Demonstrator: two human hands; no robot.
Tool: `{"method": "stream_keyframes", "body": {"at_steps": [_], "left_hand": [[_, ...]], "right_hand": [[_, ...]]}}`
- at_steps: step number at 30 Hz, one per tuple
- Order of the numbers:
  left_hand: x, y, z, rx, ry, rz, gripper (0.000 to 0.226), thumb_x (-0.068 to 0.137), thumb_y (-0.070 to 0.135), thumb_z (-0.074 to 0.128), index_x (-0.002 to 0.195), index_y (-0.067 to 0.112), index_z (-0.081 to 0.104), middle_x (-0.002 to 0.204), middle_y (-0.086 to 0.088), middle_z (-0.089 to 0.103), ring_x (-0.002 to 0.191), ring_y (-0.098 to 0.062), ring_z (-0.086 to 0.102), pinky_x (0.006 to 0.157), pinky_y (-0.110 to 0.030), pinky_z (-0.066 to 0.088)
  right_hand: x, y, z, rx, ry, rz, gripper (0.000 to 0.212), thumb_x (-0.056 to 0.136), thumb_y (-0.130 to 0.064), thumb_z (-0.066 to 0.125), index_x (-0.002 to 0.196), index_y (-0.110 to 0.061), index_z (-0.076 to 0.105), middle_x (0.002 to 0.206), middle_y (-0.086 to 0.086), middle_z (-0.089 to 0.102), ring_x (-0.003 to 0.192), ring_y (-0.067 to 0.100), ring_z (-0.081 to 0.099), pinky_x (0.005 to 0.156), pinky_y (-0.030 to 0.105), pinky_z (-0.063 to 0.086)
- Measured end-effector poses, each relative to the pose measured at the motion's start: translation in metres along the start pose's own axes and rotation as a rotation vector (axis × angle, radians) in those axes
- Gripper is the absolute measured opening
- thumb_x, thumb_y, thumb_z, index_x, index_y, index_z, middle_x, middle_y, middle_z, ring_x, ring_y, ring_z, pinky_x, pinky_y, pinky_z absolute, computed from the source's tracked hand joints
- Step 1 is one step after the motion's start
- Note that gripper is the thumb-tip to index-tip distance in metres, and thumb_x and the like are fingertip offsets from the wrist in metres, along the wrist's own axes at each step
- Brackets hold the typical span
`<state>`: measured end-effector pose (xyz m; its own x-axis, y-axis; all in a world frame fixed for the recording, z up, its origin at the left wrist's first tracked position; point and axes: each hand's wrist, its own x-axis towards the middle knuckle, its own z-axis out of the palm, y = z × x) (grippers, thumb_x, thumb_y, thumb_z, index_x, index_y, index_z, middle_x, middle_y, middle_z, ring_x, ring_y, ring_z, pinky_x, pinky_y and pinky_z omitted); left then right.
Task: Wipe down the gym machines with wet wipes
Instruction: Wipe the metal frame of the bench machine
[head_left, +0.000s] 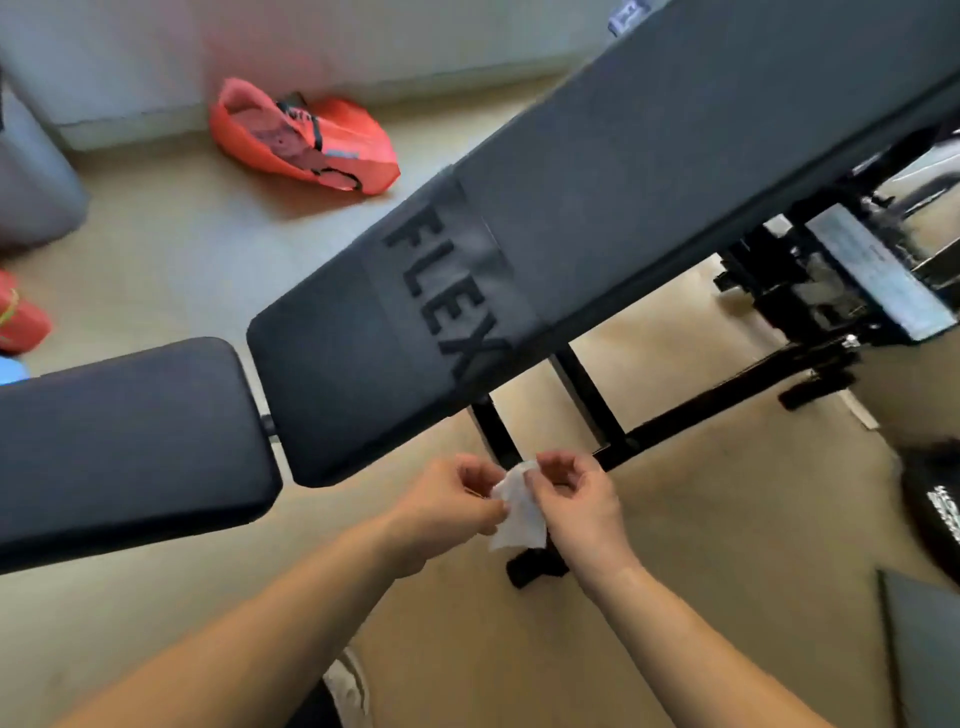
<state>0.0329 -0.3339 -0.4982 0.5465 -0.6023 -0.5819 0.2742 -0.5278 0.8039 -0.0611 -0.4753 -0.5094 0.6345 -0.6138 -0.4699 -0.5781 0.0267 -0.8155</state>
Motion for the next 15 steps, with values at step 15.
{"method": "stream_keyframes", "body": {"at_steps": [15], "left_hand": [[0.265,-0.156,0.056,0.227,-0.038,0.098,0.025,0.090,0.033,0.079,0.094,0.011,0.067,0.093,-0.007,0.073,0.083,-0.018,0.070,0.063,-0.024,0.057]], "right_hand": [[0.241,0.200,0.021,0.049,-0.396,0.105,0.041,0.093,-0.028,0.074,0.117,0.005,0.067,0.104,0.015,0.073,0.094,0.027,0.072,0.081,0.037,0.062]]}}
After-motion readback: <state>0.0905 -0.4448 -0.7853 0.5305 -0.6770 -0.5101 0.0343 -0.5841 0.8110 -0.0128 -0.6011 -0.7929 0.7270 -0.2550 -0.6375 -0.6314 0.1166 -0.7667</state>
